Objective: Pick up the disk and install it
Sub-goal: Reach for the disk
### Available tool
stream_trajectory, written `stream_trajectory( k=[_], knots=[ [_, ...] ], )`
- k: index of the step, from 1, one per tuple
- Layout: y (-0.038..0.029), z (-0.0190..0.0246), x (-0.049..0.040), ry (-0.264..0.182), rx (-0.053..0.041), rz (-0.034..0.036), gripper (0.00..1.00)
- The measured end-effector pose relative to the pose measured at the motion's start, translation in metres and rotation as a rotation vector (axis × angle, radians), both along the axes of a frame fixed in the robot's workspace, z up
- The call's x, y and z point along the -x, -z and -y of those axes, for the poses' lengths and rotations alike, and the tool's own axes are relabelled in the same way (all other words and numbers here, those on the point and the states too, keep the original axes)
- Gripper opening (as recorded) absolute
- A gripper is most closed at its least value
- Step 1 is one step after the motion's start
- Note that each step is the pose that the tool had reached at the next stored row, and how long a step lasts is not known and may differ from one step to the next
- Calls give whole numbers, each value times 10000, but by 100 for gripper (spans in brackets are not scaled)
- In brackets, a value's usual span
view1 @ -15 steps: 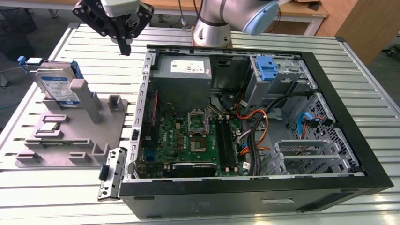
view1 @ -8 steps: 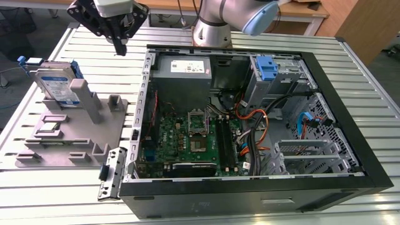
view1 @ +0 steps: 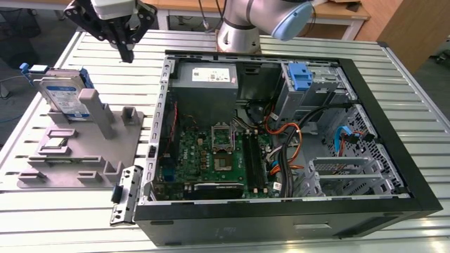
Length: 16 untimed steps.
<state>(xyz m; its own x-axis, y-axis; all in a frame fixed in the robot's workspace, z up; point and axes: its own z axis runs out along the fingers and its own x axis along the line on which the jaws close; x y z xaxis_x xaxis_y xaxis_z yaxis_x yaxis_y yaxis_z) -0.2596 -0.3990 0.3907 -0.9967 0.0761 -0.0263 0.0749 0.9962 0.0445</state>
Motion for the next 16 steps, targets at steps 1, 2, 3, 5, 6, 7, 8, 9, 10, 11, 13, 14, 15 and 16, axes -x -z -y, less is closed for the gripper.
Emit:
stream_trajectory(
  k=[1,2,3,5,6,7,8,9,10,11,13,14,15,16],
  knots=[
    [1,0,25,1,0,0,10],
    [3,0,54,1,0,0,10],
    [5,0,81,1,0,0,10],
    [7,0,139,0,0,0,10],
    [9,0,167,0,1,0,10],
    [11,0,195,0,0,0,10],
    [12,0,220,-1,0,0,10],
    [14,0,248,0,0,1,10],
    [15,0,274,1,0,0,10],
    [16,0,295,1,0,0,10],
    [17,0,317,2,0,0,10],
    [17,0,322,1,0,0,10],
    [17,0,323,1,0,0,10],
    [17,0,325,1,0,0,10]
  ],
)
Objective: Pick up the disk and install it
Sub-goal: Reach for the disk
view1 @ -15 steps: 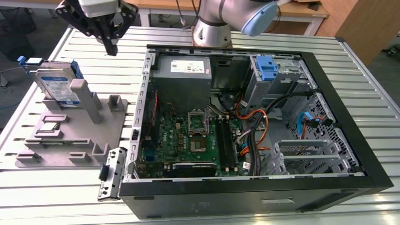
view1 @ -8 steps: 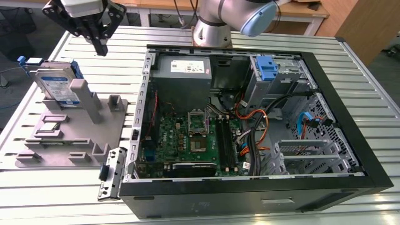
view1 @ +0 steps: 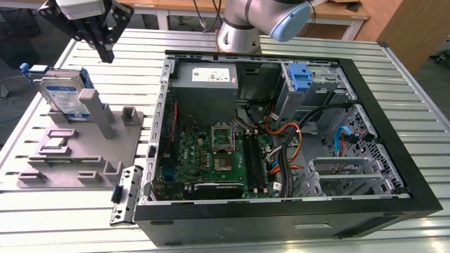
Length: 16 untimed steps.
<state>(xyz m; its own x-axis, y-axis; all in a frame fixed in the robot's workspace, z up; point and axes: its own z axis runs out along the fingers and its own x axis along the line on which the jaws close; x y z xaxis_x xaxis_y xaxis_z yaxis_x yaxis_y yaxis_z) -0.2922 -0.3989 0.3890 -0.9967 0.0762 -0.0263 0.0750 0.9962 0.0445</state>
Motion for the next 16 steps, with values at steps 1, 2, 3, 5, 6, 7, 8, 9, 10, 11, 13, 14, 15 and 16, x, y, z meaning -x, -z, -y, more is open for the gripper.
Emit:
stream_trajectory(
  k=[1,2,3,5,6,7,8,9,10,11,13,14,15,16],
  knots=[
    [0,0,0,0,0,0,10],
    [0,0,0,-1,0,0,10],
    [0,0,0,0,0,0,10],
    [2,0,5,1,-1,1,10],
    [3,0,8,1,-1,1,10],
    [3,0,11,1,-1,0,10],
    [4,0,17,1,0,0,10],
    [5,0,23,0,0,-1,10],
    [6,0,30,0,-1,1,10],
    [7,0,38,0,0,0,10],
    [9,0,56,0,0,0,10],
    [10,0,67,0,0,0,10],
    [11,0,77,0,0,0,10],
    [12,0,87,0,0,0,10]
  ],
)
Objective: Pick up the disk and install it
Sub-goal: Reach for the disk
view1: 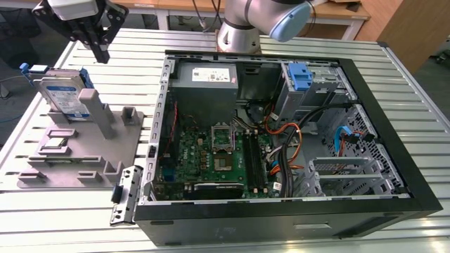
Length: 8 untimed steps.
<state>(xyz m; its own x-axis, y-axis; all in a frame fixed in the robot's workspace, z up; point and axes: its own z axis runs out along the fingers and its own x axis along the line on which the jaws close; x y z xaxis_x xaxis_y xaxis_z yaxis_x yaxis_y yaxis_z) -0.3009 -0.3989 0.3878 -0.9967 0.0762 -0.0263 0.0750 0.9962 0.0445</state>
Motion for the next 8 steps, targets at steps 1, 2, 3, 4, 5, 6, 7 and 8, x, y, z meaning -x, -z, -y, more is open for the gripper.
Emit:
stream_trajectory(
  k=[1,2,3,4,5,6,7,8],
  knots=[
    [1,0,10,0,0,0,10],
    [2,0,20,0,0,1,10],
    [2,0,26,0,0,0,10],
    [2,0,27,-1,0,0,10],
    [2,0,27,-1,0,0,10],
    [2,0,27,-2,1,-1,10],
    [2,0,28,0,0,0,10],
    [2,0,29,0,1,0,10]
  ],
)
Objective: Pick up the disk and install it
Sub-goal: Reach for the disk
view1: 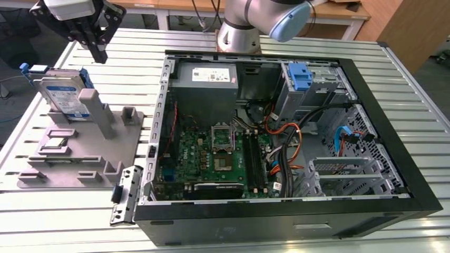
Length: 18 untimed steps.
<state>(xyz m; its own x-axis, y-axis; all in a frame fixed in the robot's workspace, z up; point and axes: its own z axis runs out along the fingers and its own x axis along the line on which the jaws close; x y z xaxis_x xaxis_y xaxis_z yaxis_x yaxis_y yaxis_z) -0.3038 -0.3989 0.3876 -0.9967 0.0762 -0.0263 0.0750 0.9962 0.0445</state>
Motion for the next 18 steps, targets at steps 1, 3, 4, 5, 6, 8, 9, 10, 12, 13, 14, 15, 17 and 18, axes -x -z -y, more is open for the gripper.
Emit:
stream_trajectory(
  k=[1,3,4,5,6,8,9,10,12,13,14,15,17,18],
  knots=[
    [0,0,1,0,0,0,10],
    [1,0,9,1,0,1,10],
    [2,0,15,2,0,0,10],
    [2,0,22,0,0,1,10],
    [3,0,31,0,0,0,10],
    [4,0,56,0,0,0,10],
    [5,0,71,1,-1,0,10],
    [6,0,85,1,0,0,10],
    [8,0,112,0,0,1,10],
    [9,0,125,1,0,1,10],
    [9,0,138,1,0,0,10],
    [10,0,151,0,0,0,10],
    [12,0,176,0,0,0,10],
    [13,0,188,0,0,1,10]
  ],
)
